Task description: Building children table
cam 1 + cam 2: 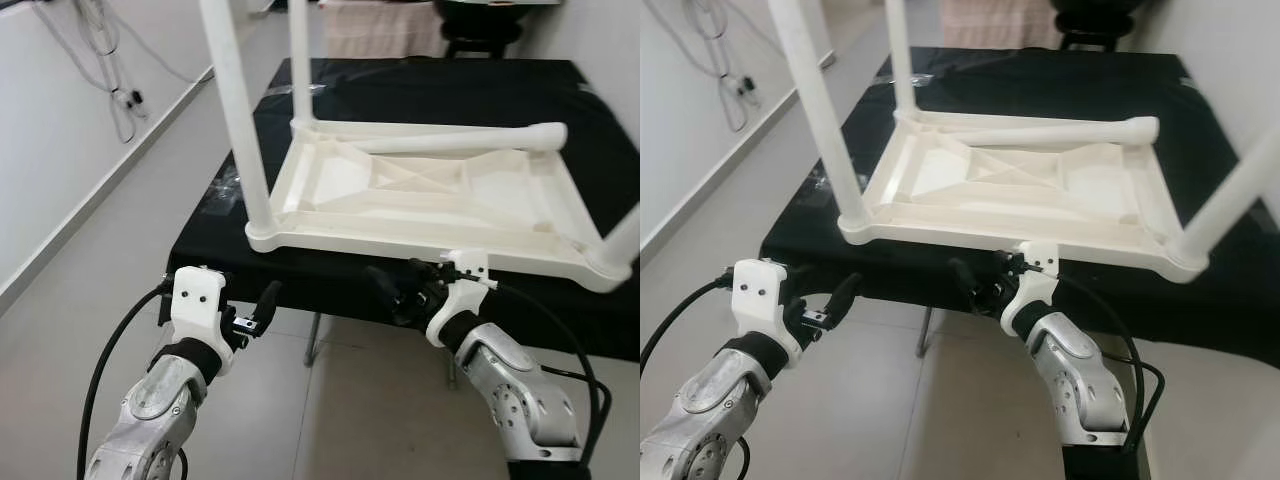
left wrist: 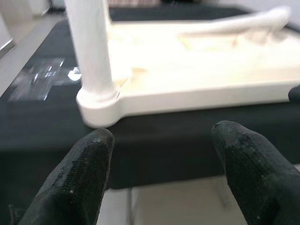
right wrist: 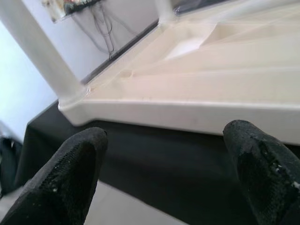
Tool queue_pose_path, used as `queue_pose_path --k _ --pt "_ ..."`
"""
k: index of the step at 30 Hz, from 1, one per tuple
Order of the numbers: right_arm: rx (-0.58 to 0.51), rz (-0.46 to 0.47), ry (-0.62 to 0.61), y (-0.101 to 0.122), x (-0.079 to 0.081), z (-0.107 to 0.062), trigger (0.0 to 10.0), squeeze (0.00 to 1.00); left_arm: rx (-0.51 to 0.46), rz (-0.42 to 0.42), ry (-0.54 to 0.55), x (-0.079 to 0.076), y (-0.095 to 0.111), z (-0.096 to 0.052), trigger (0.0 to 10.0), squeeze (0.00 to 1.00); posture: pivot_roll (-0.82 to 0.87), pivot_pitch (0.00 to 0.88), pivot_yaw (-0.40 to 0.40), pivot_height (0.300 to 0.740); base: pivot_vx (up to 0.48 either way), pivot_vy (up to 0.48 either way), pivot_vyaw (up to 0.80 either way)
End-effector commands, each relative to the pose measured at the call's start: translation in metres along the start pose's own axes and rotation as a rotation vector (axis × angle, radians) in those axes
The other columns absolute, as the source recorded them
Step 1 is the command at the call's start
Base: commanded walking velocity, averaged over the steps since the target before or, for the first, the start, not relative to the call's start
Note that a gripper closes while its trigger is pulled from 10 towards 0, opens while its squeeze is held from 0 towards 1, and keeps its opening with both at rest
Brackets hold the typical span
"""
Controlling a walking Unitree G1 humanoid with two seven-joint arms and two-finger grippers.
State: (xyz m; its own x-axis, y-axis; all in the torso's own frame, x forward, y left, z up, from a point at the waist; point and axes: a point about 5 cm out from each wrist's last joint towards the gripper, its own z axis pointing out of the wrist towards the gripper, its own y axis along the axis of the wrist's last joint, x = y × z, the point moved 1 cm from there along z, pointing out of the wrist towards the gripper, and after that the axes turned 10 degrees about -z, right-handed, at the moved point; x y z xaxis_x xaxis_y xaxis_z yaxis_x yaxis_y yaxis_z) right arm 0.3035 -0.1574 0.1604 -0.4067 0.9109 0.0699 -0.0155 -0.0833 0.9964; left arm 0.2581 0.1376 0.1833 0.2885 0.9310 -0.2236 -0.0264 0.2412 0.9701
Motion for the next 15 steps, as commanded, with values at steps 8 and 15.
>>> queue_pose_path --k 8,15 --pt "-0.066 0.055 0.062 0.0062 0.0068 0.0088 10.0 0.0 0.005 0.004 0.012 0.0086 -0.0044 0.0054 10.0 0.0 -0.05 0.091 0.026 0.74 0.0 0.0 -0.3" --pt "-0.084 0.064 0.053 0.0082 0.0076 0.0097 10.0 0.0 0.007 0.009 -0.001 0.0103 -0.0062 0.0092 10.0 0.0 -0.05 0.084 0.034 0.74 0.225 0.0 -0.43"
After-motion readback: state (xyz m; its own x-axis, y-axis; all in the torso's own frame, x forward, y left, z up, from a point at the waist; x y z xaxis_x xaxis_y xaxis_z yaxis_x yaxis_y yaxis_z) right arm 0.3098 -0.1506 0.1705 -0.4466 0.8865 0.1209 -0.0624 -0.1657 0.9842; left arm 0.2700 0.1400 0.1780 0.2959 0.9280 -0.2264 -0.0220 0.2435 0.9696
